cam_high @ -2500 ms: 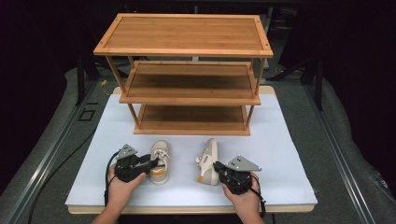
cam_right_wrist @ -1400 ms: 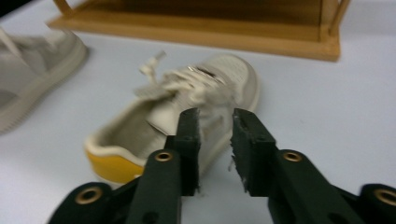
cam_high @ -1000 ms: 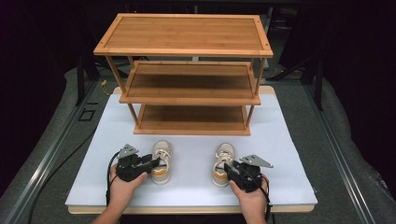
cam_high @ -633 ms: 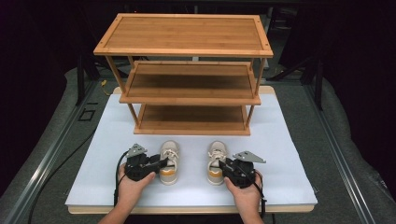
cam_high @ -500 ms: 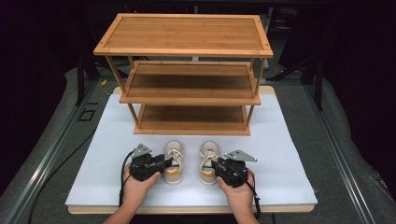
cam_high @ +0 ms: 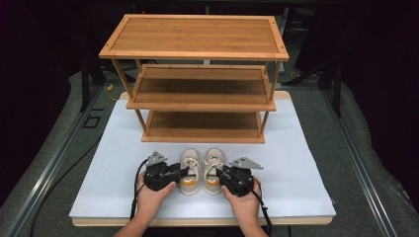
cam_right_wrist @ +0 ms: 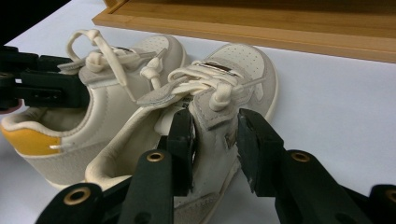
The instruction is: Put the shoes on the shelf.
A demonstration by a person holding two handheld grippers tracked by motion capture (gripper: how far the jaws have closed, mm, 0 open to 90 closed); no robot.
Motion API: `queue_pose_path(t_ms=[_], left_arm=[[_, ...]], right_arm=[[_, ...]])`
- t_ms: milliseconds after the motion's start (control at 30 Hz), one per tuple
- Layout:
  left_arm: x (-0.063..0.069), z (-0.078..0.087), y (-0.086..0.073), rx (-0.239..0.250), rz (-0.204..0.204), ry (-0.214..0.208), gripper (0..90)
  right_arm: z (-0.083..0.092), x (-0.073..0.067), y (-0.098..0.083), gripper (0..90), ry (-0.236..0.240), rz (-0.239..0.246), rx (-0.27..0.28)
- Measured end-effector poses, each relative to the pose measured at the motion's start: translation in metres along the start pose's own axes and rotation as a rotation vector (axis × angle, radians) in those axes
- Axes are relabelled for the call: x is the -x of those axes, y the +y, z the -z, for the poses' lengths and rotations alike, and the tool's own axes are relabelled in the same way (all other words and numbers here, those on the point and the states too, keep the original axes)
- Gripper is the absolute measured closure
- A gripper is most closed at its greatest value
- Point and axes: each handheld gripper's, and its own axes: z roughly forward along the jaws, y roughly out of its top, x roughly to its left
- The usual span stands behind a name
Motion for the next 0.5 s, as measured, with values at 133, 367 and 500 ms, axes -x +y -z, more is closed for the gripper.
queue_pose_path(t_ms=[133, 367, 500], left_arm=[[0.006, -0.005, 0.002, 0.003, 0.011, 0.011, 55.9], [0.007, -0.012, 0.007, 0.005, 0.019, 0.025, 56.0], [0.006, -0.013, 0.008, 0.008, 0.018, 0.026, 55.9]], right_arm=[[-0.003, -0.004, 0.001, 66.4, 0.003, -0.003, 0.007], [-0.005, -0.003, 0.002, 66.4, -0.019, -0.018, 0.008], [-0.006, -0.003, 0.003, 66.1, -0.027, -0.024, 0.012]])
